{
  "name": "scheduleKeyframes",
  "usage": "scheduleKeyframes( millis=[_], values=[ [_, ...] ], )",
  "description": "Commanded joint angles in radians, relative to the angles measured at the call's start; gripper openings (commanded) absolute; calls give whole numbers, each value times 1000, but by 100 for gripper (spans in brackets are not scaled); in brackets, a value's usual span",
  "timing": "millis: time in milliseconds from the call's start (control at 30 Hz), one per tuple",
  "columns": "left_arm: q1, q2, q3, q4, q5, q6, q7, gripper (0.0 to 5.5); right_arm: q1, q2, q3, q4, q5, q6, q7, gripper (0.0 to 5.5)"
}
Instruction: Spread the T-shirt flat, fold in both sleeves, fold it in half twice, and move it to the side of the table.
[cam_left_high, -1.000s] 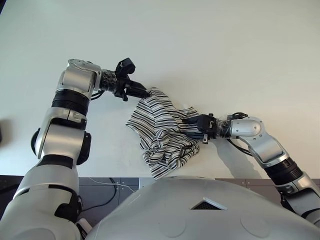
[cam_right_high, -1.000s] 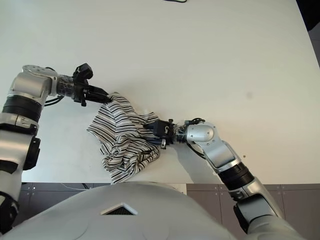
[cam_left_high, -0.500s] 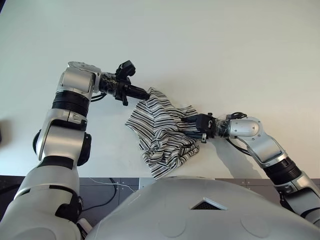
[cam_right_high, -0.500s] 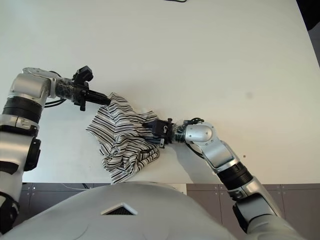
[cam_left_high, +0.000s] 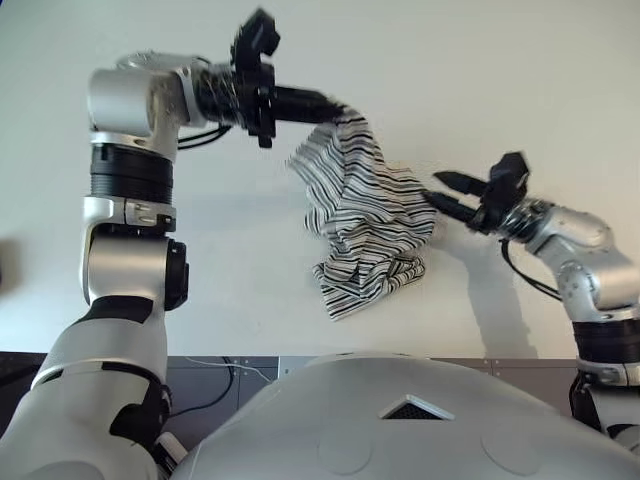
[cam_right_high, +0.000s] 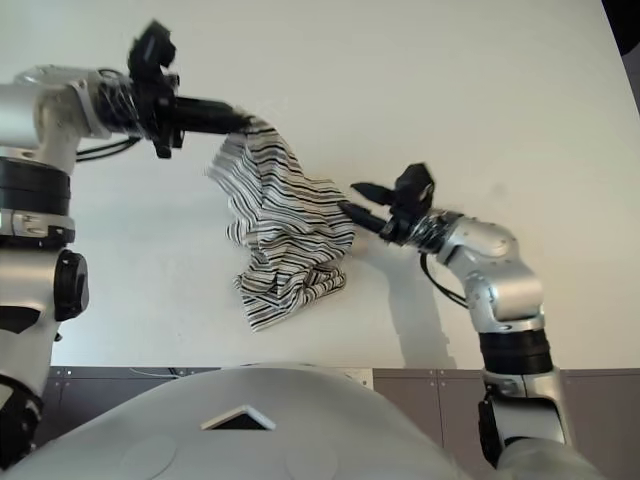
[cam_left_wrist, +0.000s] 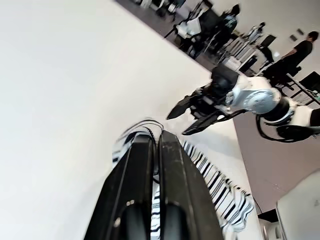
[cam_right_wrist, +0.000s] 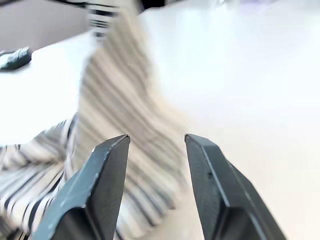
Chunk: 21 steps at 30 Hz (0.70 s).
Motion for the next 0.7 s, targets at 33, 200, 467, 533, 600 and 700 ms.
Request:
scheduleKeyframes(
  millis=[33, 200, 467, 533, 600, 700],
  values=[
    [265, 347, -54, -541, -170, 6, -143, 13, 23, 16, -115, -22, 63, 52, -62, 204],
    [748, 758, -386, -458, 365, -902, -174, 13, 42, -20, 1, -27, -81, 9, -54, 204],
    [818, 735, -444, -344, 617, -1222, -68, 13, -218, 5, 158, 57, -147, 65, 69, 204],
    [822, 698, -434, -328, 575, -1212, -62, 13, -273, 26, 184, 106, -147, 90, 95, 204],
    [780, 599, -395, -434, 295, -886, -80, 13, -270, 35, 186, 126, -152, 87, 96, 204],
    [560, 380, -297, -418, 24, -467, 35, 13, -245, 42, 98, 140, -98, 100, 77, 204]
  ],
)
